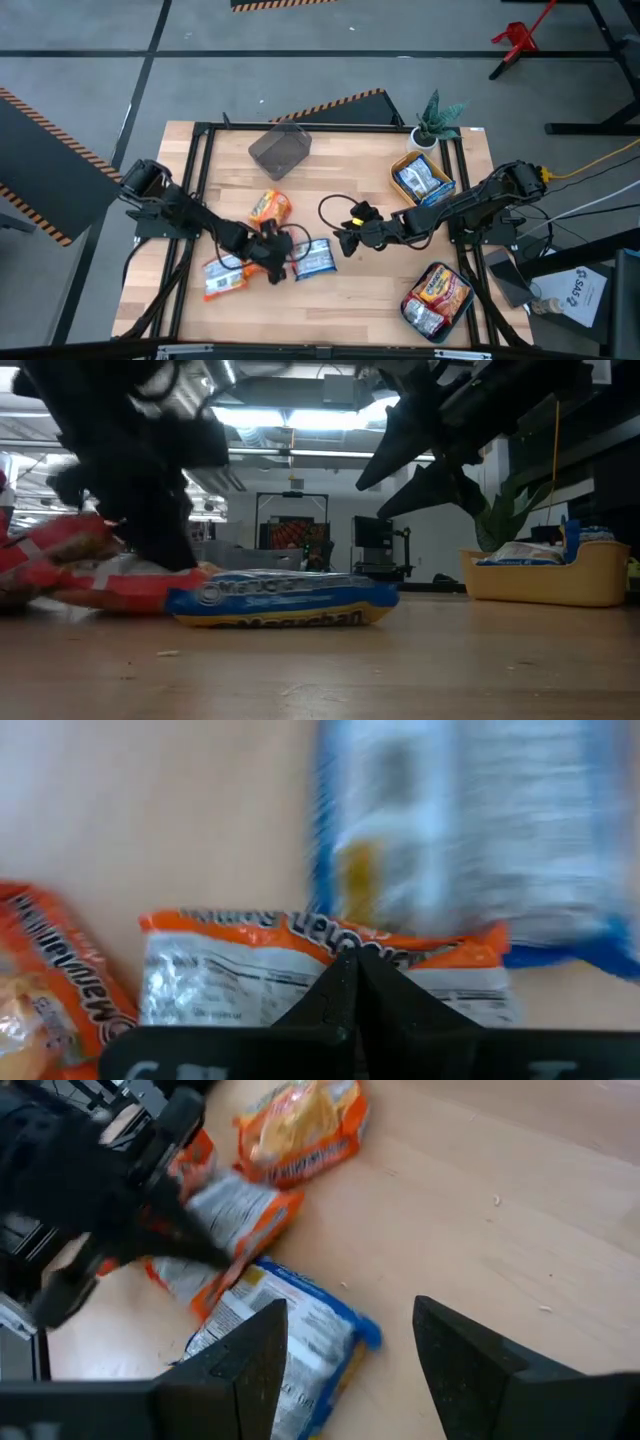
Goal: Sort Maruchan noodles
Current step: Put the blue noodle pack into the yellow bin
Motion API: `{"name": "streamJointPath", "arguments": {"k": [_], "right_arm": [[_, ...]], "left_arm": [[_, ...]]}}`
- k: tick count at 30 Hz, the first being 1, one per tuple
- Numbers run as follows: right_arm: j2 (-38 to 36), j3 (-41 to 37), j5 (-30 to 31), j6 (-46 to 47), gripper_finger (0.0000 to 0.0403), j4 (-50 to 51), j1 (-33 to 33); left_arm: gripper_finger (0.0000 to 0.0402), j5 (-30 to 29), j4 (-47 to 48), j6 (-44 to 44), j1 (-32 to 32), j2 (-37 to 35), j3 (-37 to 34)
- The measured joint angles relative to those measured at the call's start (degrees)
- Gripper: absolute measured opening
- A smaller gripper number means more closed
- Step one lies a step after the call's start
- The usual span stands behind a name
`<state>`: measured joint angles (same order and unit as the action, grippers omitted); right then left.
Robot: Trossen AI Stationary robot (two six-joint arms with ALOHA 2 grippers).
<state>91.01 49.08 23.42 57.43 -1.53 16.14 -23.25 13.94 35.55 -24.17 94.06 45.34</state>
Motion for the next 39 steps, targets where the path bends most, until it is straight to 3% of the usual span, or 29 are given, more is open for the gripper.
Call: {"name": "streamJointPath", "arguments": {"k": [5, 12, 18, 22, 30, 39], "right_arm": [[0.0, 0.0, 0.1, 0.8, 0.0202, -0.1, 0.0], [0.0, 0.0, 0.1, 1.5, 0.0202, -0.8, 0.0], [0.0, 0.0, 1.0, 2.1, 0.0202, -1.4, 0.0], [0.0, 0.0, 1.0, 2.4, 0.0202, -1.4, 0.0], [0.0, 0.0, 1.0, 2.4, 0.0202, -1.4, 0.0], [1.9, 0.0, -5.7, 4.2, 0.0202, 1.4, 0.0]], "left_arm": [[0.0, 0.6, 4.2, 1.6, 3.8, -1.6, -0.2], [0.0, 0.9, -15.2, 0.4, 1.1, -6.7, 0.1], [0.0, -1.4, -21.7, 3.9, -4.0, -0.5, -0.1], [0.0, -5.2, -21.9, 7.4, -6.3, 2.4, -0.1], [0.0, -5.8, -21.5, 13.5, -8.2, 6.9, -0.1], [0.0, -6.4, -20.5, 18.1, -10.2, 10.0, 0.0]]}}
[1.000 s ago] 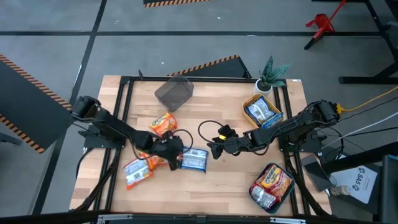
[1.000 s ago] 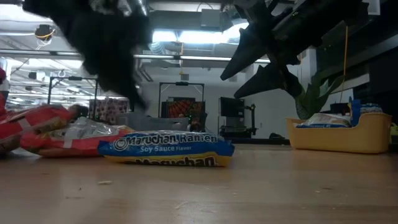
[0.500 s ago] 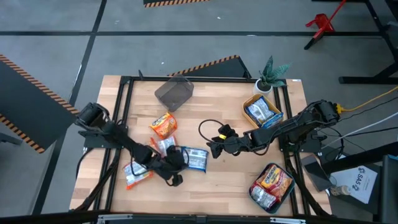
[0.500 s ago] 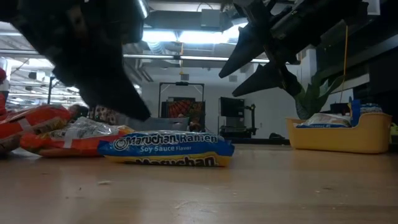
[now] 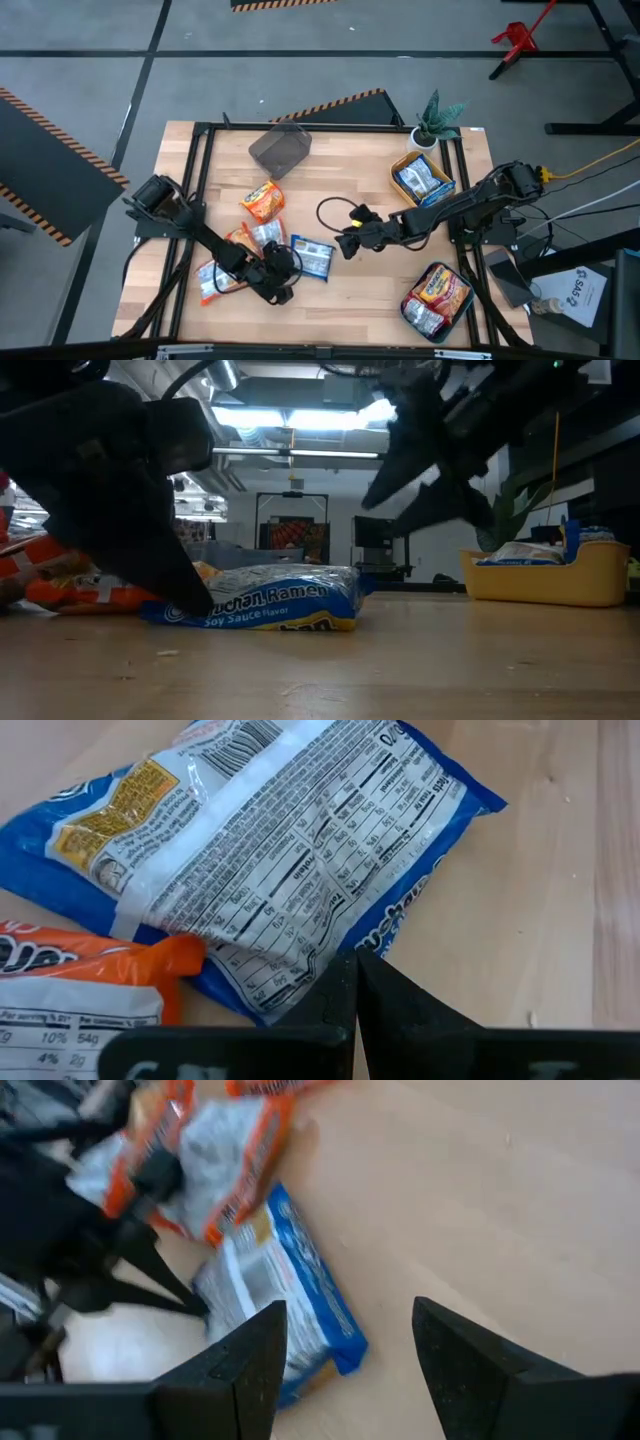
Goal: Sort Maruchan noodles
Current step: Put the blue noodle pack into the yellow bin
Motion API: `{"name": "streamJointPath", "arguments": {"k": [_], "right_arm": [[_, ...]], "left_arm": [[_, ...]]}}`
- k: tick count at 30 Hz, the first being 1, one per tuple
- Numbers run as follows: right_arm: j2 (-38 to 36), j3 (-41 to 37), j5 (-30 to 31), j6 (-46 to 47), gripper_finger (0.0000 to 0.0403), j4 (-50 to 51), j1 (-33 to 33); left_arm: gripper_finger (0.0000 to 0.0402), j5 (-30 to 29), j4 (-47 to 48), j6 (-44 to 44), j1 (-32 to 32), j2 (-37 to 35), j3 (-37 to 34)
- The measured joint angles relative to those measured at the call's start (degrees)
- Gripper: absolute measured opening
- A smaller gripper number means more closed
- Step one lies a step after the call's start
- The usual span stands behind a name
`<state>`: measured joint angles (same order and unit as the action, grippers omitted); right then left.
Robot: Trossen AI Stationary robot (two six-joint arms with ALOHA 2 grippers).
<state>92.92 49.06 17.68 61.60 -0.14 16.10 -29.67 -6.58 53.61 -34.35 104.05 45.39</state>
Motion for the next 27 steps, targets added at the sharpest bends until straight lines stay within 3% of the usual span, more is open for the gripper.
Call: {"name": "streamJointPath", "arguments": {"k": [7, 15, 20, 27], "right_arm": [[7.7, 0.0, -8.1, 1.5, 0.0245, -7.2, 0.0], [9.7, 0.0, -4.9, 3.9, 0.0305, -10.2, 0.0], [12.2, 0.0, -5.6, 4.1, 0.0312, -11.5, 0.0], [16.8, 0.0, -8.2, 4.1, 0.0308, -23.1, 0.0]], "left_arm": [[0.0, 0.0, 0.3, -0.2, -0.5, 0.9, 0.1], [0.0, 0.2, 2.3, 1.4, -0.4, 0.9, 0.1], [0.0, 0.4, 2.6, 1.6, -0.3, 0.9, 0.0], [0.0, 1.6, 2.9, 1.7, 0.4, 0.9, 0.0]]}}
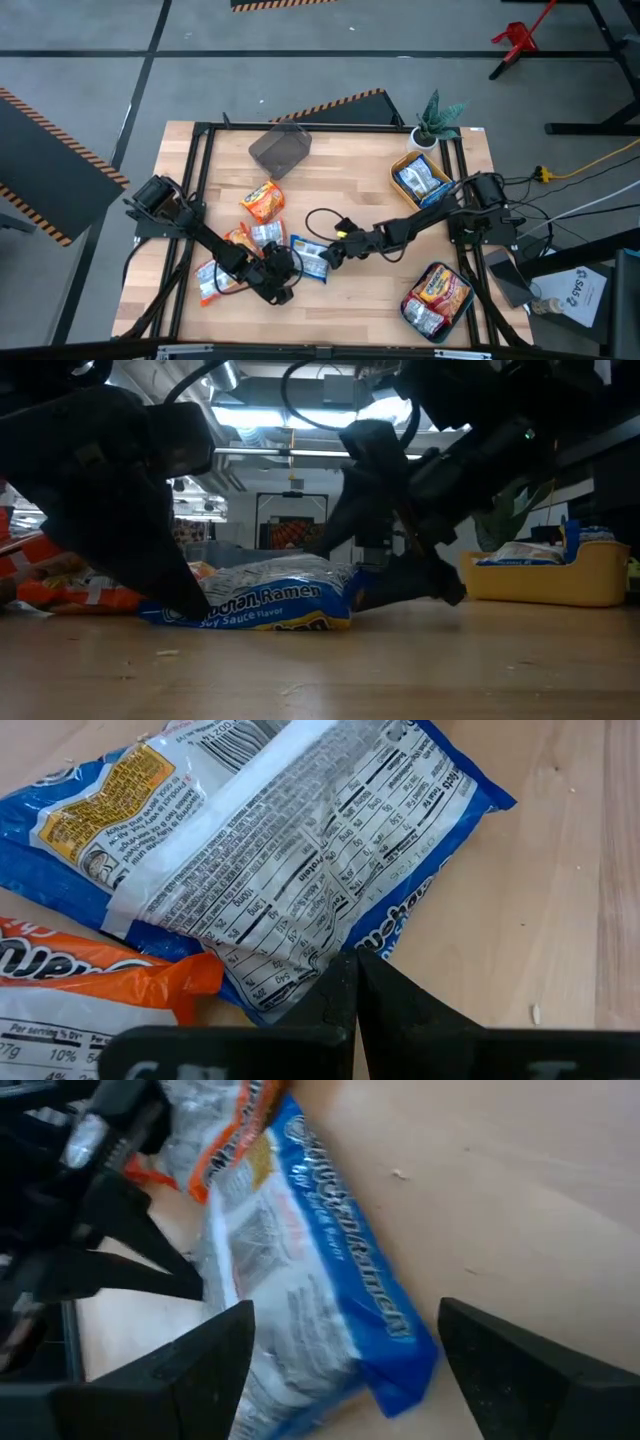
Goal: Sort Maruchan noodles
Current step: Put the blue noodle pack into the yellow bin
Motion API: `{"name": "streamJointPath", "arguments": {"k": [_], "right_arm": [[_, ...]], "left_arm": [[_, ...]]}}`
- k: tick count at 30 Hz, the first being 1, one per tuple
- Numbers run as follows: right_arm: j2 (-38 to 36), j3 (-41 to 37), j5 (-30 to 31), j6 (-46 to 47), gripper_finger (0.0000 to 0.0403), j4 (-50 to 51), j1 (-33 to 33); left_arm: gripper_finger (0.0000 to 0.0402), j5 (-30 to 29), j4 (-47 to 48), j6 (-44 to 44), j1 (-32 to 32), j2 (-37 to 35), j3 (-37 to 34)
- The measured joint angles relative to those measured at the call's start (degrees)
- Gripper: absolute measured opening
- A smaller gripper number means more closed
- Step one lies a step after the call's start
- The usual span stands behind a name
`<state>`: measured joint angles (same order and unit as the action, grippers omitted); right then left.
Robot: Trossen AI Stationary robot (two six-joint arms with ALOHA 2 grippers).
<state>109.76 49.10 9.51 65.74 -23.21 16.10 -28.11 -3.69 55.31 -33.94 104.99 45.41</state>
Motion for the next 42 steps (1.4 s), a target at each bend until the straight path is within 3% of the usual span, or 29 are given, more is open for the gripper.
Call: {"name": "streamJointPath", "arguments": {"k": [8, 14, 17, 25, 34, 42], "right_arm": [[3.4, 0.2, -1.5, -0.2, 0.0308, -7.8, 0.0], [4.6, 2.5, -3.2, -3.3, 0.029, -6.7, 0.0], [4.7, 3.7, -3.5, -4.3, 0.025, -6.2, 0.0], [4.7, 5.6, -4.4, -2.5, 0.0097, -5.3, 0.0], [3.2, 5.7, -4.6, -1.1, 0.0095, -4.0, 0.0], [-5.4, 5.6, -2.1, -2.2, 0.0095, 7.0, -1.9]], "left_arm": [[0.0, 0.6, -0.1, -0.1, 1.6, 0.0, -0.1], [0.0, 0.4, -2.0, -1.6, 2.7, 0.1, -0.2], [0.0, 0.8, -3.3, -3.0, 3.1, -0.1, -0.1], [0.0, 1.9, -3.2, -4.0, 3.4, -5.3, 0.8], [0.0, 1.0, -1.3, -6.1, 5.4, -16.4, 0.8], [0.0, -4.2, -1.4, -13.3, 6.9, -30.2, 0.9]]}}
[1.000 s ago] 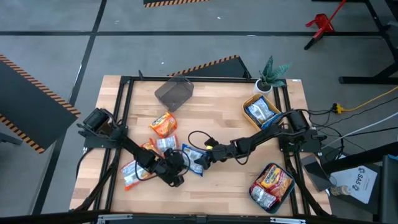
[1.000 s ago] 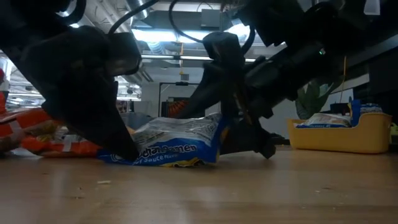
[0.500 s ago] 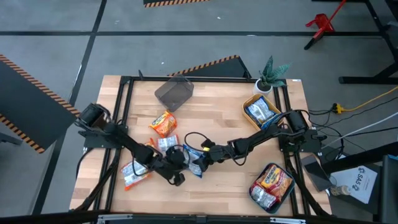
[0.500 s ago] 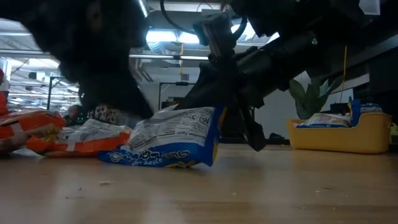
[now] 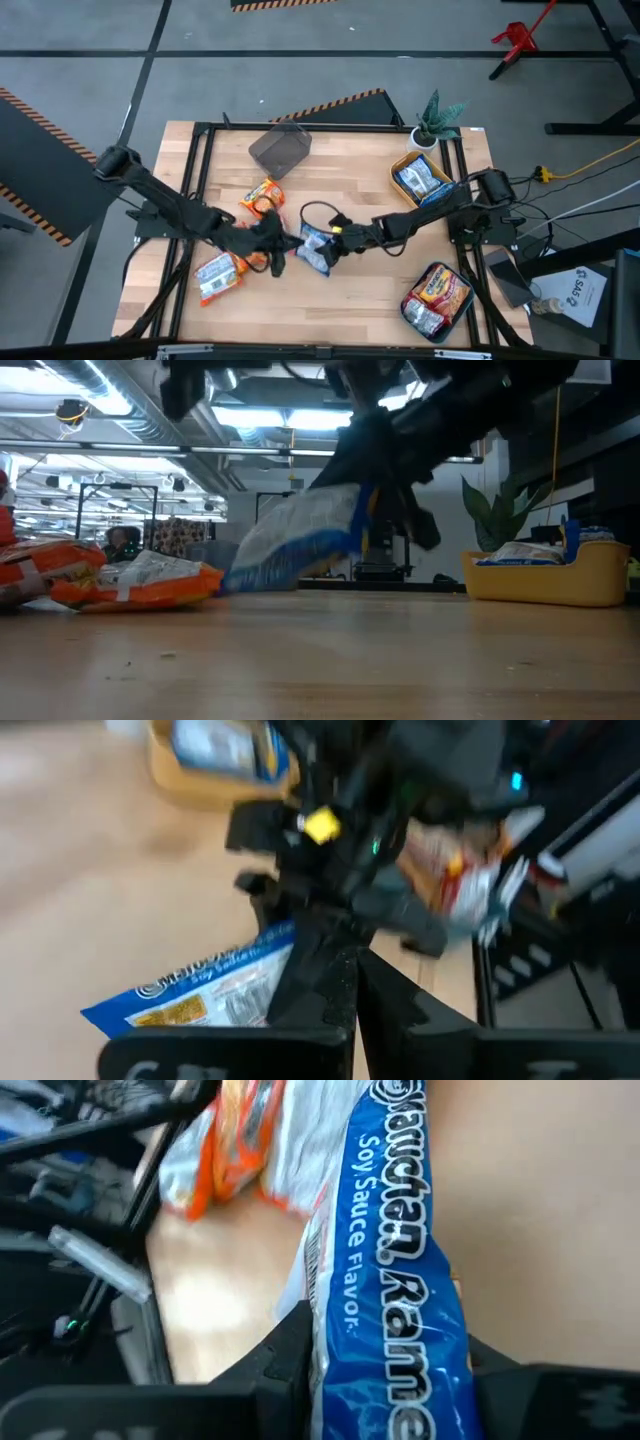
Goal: Sort Maruchan noodles
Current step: Put the blue noodle pack into the yellow bin
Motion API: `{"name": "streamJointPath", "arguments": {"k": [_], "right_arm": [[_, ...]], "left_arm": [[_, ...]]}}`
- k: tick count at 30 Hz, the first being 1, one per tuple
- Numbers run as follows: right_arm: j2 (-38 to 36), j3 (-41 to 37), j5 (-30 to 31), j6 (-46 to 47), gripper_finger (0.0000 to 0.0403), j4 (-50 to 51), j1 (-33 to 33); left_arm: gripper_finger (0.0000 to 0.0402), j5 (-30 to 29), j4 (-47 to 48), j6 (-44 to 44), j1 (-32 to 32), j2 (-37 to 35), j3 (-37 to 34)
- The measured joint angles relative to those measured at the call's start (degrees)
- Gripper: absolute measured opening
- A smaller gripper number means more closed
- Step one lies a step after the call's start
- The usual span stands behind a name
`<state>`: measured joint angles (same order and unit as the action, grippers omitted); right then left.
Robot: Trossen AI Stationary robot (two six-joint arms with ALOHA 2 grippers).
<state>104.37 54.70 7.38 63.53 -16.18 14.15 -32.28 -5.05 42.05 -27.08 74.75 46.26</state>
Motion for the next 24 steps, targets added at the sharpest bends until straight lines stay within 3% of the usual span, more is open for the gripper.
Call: {"name": "streamJointPath", "arguments": {"k": [10, 24], "right_arm": [[-15.1, 0.1, 2.8, -8.4, 0.0101, 14.0, -8.0], [-40.0, 0.1, 11.0, -18.3, 0.0103, 40.3, -24.9]], "left_arm": [[0.0, -8.9, 0.2, -6.2, 0.7, -8.9, 0.1], [0.0, -7.3, -0.6, -4.7, 4.3, -14.3, 0.1]]}}
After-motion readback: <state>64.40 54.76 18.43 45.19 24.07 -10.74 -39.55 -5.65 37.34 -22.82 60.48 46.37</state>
